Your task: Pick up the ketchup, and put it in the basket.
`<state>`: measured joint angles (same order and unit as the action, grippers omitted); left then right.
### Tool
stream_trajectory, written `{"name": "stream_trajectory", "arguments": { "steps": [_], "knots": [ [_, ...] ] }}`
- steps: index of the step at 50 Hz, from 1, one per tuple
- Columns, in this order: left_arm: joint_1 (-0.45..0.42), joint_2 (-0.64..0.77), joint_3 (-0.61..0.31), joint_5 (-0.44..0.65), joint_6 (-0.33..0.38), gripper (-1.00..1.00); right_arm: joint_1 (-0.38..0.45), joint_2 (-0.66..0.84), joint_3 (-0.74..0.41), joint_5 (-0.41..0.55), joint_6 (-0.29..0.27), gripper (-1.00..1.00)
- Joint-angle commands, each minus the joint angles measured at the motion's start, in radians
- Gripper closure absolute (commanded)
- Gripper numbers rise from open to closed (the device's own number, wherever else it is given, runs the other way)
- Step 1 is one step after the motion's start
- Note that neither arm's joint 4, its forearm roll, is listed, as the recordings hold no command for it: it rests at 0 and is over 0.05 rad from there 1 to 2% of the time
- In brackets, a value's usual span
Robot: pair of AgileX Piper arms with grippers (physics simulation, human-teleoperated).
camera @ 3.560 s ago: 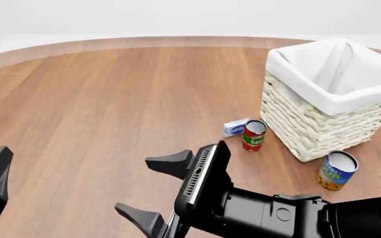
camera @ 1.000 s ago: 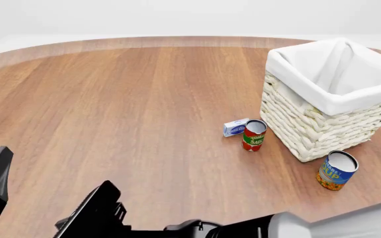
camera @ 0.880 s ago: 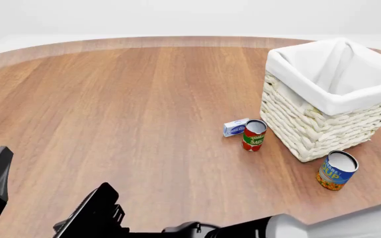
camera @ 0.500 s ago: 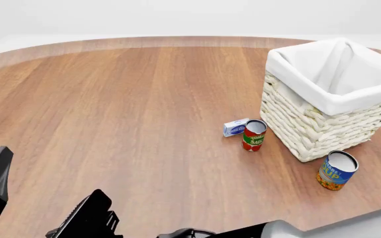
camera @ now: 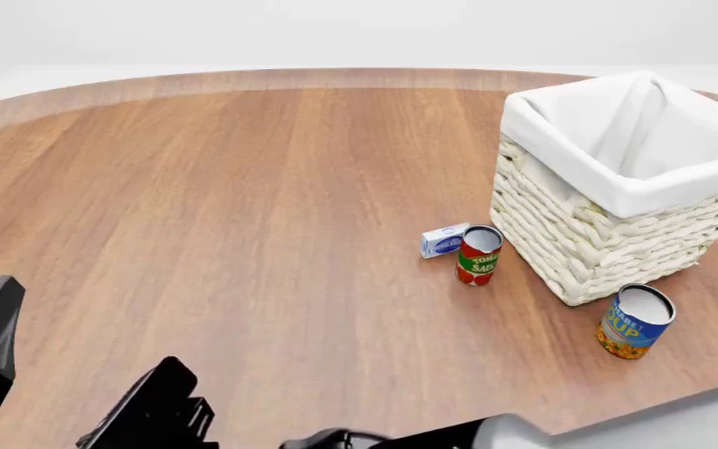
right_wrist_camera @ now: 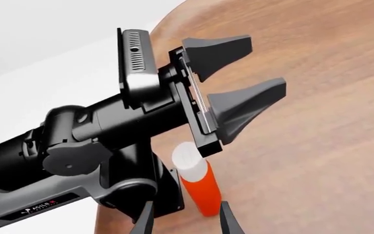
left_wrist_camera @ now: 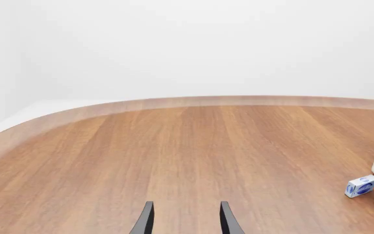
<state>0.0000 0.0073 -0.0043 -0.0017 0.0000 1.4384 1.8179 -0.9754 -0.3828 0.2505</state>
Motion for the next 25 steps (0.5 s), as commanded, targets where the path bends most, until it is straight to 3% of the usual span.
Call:
{"name": "stream_trajectory", "arguments": {
  "steps": [1,25],
  "knots": [
    [0.0,0.0,0.0,0.0,0.0,-1.0,0.009,0.015,-0.02,0.012,0.004,-1.0],
    [0.0,0.0,0.0,0.0,0.0,-1.0,-0.017,0.107,-0.072,0.012,0.005,-1.0]
  ]
}}
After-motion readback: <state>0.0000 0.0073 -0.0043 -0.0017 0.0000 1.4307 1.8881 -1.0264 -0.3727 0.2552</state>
